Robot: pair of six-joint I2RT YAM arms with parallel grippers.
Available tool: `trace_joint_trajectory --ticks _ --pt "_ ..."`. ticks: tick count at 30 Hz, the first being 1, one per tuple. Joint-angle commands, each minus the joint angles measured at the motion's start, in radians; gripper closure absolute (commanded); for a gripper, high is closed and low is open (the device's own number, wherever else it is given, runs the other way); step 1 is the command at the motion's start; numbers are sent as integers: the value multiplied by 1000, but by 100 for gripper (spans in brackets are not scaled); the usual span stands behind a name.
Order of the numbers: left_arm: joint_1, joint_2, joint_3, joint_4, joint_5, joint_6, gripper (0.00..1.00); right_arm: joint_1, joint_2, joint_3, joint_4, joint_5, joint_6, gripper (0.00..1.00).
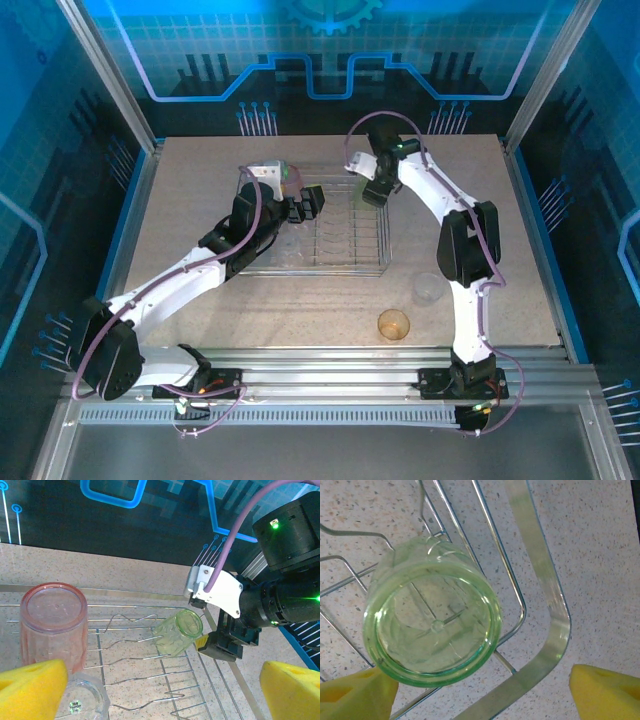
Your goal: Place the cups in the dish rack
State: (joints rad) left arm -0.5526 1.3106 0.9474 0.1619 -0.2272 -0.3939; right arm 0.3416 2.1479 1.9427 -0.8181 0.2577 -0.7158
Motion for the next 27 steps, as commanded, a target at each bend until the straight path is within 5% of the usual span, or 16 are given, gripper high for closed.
trace_joint_trajectory --ticks 1,13,27 --pt "8 -16 9 4 13 -23 0 -21 -14 35 19 -5 60 11" --pt "8 -22 4 -11 14 -31 1 -11 75 156 -8 -9 135 11" --pt "8 -34 1 -39 21 -54 1 2 -51 -21 28 -1 157 10"
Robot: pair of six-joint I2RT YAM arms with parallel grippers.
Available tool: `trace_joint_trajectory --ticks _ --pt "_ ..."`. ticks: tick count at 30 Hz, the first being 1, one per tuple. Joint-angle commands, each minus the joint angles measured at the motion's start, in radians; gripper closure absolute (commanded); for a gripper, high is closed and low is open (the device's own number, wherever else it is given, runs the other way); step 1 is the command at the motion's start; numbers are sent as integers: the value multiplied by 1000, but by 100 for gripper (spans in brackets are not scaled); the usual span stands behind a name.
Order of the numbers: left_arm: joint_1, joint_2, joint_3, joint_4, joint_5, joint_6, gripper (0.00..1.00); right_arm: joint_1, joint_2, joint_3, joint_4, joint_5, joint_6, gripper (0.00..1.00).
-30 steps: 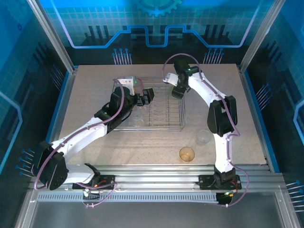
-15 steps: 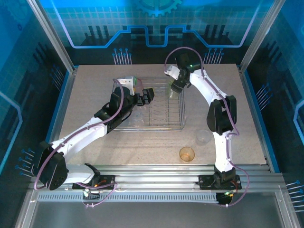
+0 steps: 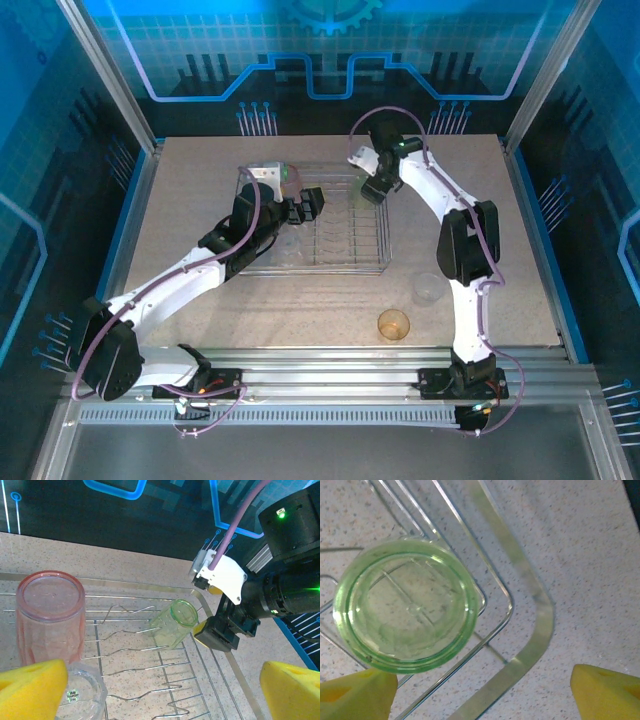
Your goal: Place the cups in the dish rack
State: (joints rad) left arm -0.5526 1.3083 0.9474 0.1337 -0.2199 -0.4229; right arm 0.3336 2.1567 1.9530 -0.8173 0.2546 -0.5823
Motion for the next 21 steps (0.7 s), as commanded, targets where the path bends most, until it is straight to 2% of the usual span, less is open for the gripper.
trace_joint_trajectory --ticks 1,11,21 --pt "8 -33 1 -11 17 -24 1 10 -66 -43 31 2 28 10" --pt "8 -52 -18 -12 20 -30 0 29 -118 -93 37 15 53 10" --pt "8 -91 -29 -68 -9 -45 1 50 -259 -196 26 43 93 9"
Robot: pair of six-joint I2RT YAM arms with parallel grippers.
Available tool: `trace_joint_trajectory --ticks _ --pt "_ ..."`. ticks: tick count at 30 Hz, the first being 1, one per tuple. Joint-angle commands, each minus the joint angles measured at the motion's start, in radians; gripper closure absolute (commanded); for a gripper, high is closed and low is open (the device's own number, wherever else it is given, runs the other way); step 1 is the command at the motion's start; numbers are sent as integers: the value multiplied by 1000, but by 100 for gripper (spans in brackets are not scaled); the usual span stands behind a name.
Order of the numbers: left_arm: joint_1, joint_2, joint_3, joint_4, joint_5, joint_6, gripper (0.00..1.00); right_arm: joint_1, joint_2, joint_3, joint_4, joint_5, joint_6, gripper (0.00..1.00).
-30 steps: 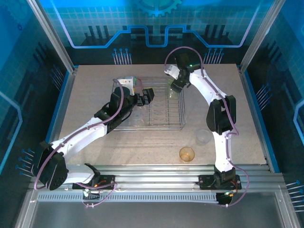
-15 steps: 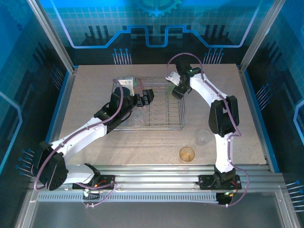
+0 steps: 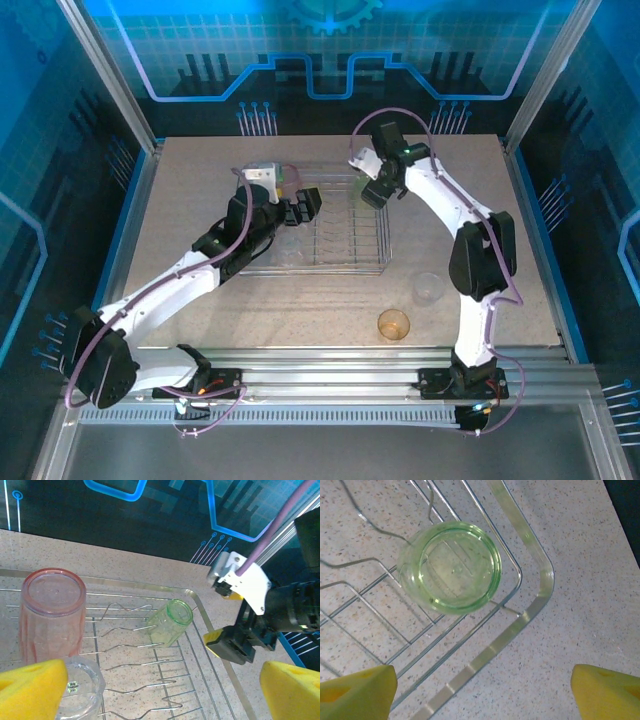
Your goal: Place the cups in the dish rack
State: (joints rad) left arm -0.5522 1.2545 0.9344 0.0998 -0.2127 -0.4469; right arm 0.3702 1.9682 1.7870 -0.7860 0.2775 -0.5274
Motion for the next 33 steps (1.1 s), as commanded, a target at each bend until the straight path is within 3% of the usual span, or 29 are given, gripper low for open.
trace_joint_trajectory --ticks 1,8,13,18,24,27,33 --pt "9 -40 -15 -44 -21 -22 0 15 -89 -39 -5 22 46 10" --pt "8 -54 6 -131 -18 -56 1 85 -276 -141 49 198 58 7" --pt "8 -66 14 -168 14 -85 1 161 -483 -312 279 384 -28 0" --pt "8 -69 38 -229 29 -105 1 127 -740 -517 527 288 68 0" --pt "-19 -32 108 -356 131 -82 1 1 -999 -642 507 4 308 0" --pt "-93 -6 140 -418 163 -47 1 -40 -1086 -671 433 -69 366 0" --pt "-302 71 226 -563 190 -20 1 -65 -1288 -776 296 -47 458 0"
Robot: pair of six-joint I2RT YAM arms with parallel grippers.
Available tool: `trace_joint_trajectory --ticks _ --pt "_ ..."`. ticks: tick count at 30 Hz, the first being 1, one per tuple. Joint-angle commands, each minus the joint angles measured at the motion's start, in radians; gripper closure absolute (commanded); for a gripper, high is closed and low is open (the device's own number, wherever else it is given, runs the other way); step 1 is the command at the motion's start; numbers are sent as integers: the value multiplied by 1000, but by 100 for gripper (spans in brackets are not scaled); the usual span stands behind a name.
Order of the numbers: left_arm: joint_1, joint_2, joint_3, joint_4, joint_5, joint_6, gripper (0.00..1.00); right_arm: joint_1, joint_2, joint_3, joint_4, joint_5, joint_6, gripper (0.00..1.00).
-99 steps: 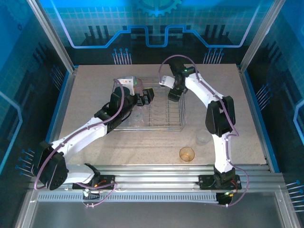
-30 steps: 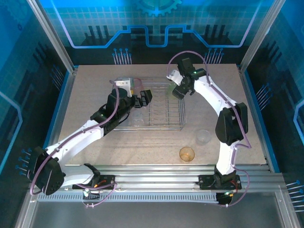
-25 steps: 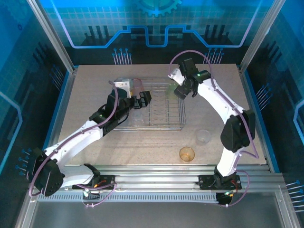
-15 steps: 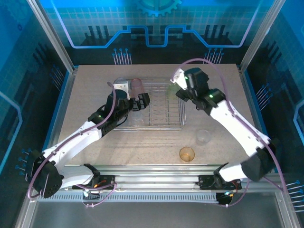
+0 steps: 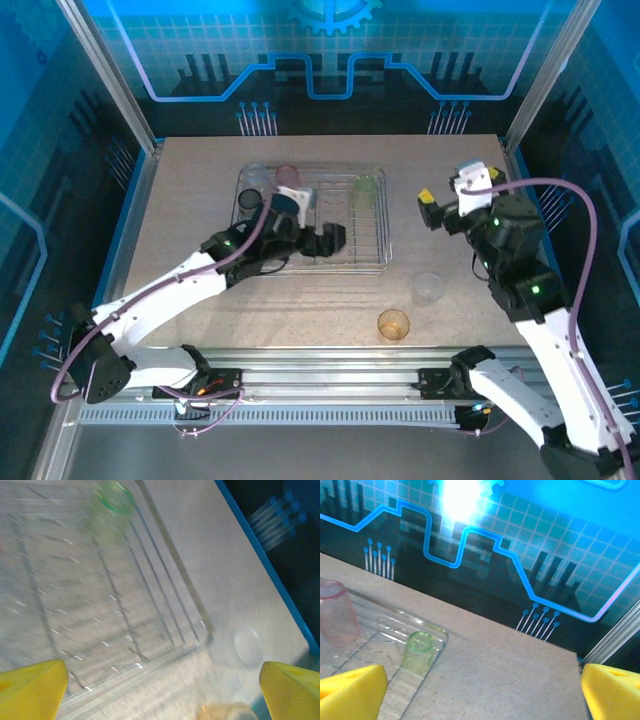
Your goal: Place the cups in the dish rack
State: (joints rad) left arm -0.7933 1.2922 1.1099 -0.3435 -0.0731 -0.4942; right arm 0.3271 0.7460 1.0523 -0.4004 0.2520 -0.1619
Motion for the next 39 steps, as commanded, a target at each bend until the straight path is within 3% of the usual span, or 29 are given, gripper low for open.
trace_joint_trajectory --ticks 1,10,18,31,39 --pt "-87 41 55 -132 54 15 1 -30 -97 -54 -112 -14 112 1" --pt "-257 125 67 -179 80 -90 14 -110 -188 -86 -345 -48 292 4" --pt "-339 289 175 -281 80 -161 22 -139 -122 -108 -404 -220 371 8" --pt "-343 545 364 -431 87 -230 32 -154 -119 -127 -465 -220 393 11" --pt "-343 638 440 -475 90 -198 37 -155 -110 -133 -468 -202 379 11"
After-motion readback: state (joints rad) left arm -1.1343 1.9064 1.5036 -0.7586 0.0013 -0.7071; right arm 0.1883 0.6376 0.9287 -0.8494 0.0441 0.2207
